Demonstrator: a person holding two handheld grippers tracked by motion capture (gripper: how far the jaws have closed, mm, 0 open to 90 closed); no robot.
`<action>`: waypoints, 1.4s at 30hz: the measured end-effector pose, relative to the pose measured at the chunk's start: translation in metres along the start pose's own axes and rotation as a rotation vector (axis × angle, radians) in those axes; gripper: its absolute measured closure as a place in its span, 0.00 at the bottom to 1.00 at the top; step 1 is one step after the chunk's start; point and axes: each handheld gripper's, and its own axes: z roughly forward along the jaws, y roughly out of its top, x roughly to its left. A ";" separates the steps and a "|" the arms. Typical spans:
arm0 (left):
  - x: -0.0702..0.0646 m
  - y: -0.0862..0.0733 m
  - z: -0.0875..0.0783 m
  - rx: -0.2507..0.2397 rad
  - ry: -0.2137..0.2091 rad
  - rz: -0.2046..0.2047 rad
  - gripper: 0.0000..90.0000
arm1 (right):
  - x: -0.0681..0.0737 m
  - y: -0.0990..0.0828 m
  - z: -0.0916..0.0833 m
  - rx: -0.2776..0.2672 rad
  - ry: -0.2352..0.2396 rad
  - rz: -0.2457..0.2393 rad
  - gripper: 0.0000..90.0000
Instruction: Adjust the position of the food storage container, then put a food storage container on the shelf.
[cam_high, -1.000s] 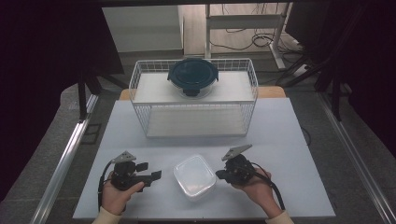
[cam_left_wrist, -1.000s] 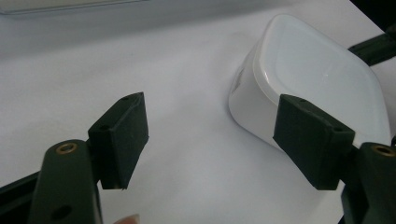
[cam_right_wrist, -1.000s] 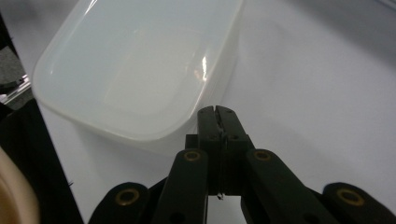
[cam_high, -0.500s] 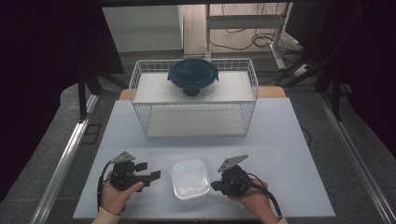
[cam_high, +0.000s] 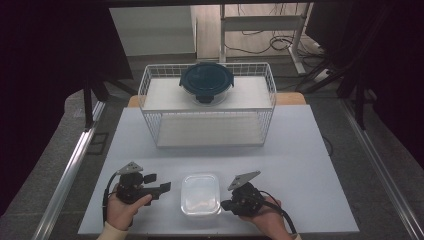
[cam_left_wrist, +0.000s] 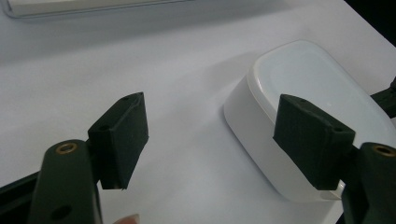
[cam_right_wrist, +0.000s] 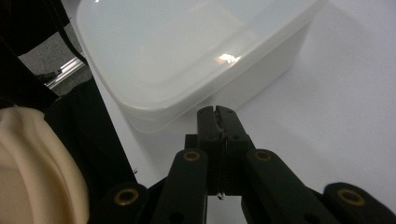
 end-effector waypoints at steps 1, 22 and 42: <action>0.000 0.000 0.000 0.001 -0.001 -0.001 0.29 | 0.000 0.000 -0.001 0.001 -0.003 0.008 0.99; -0.008 0.005 -0.013 -0.025 -0.029 -0.029 0.27 | -0.026 -0.011 -0.042 -0.375 -0.097 0.302 0.17; -0.018 0.007 -0.019 -0.026 -0.064 -0.089 0.21 | -0.019 -0.009 -0.043 -0.387 -0.081 0.263 0.17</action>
